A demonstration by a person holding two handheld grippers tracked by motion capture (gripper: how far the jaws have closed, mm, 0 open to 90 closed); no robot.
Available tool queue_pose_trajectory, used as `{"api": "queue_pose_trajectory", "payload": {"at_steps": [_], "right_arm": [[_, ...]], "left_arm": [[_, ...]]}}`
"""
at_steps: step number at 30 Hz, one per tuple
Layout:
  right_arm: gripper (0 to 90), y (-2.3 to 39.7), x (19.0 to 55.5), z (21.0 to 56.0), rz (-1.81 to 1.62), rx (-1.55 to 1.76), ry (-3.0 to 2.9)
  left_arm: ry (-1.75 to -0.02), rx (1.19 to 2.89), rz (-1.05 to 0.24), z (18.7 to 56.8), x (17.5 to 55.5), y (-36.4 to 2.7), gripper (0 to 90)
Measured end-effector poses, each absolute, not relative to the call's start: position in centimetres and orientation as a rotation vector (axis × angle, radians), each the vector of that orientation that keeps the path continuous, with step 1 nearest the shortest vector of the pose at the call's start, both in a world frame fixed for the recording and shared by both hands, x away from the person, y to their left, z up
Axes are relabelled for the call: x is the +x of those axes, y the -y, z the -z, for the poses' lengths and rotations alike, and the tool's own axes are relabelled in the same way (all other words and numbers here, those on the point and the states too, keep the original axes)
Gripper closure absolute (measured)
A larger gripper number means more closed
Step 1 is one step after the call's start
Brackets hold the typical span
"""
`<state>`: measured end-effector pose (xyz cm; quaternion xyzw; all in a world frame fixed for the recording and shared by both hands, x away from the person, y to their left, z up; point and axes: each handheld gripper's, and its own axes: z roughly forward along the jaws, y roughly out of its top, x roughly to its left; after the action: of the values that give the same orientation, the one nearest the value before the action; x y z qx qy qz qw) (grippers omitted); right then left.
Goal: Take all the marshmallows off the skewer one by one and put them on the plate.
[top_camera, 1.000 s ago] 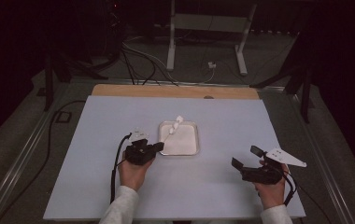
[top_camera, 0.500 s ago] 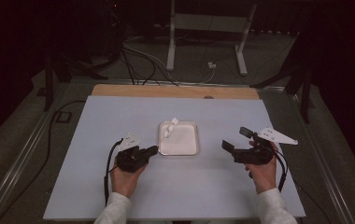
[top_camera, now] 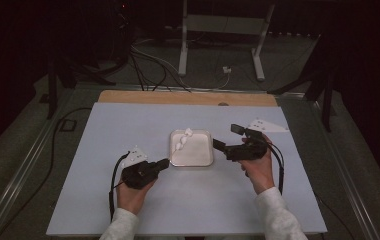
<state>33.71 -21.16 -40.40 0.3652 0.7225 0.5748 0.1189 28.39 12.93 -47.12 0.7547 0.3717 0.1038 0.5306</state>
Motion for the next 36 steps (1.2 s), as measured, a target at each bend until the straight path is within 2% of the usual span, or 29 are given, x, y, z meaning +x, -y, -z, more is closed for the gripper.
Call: {"api": "queue_pose_trajectory", "payload": {"at_steps": [8, 11, 22, 28, 31, 36], "right_arm": [[0.0, 19.0, 35.8, 40.3, -1.739, 1.185, -2.145], [5.4, 18.5, 36.3, 40.8, -1.787, 1.245, -2.159], [48.2, 16.7, 37.3, 42.4, -2.023, 1.388, -2.265], [67.6, 16.0, 37.4, 42.8, -2.039, 1.489, -2.296], [73.6, 15.9, 37.3, 42.7, -2.037, 1.493, -2.29], [76.5, 15.6, 37.1, 42.4, -2.005, 1.452, -2.31]], "left_arm": [[-0.861, 1.79, -0.239, 47.0, 28.1, -12.9, 90.0], [-0.84, 1.777, -0.23, 46.8, 27.9, -12.8, 90.0], [-0.805, 1.773, -0.224, 46.6, 27.9, -12.2, 90.0], [-0.811, 1.773, -0.219, 46.7, 27.9, -12.1, 90.0], [-0.815, 1.803, -0.21, 47.0, 28.1, -11.9, 89.7], [-0.834, 1.86, -0.219, 47.4, 28.2, -11.1, 88.8]]}}
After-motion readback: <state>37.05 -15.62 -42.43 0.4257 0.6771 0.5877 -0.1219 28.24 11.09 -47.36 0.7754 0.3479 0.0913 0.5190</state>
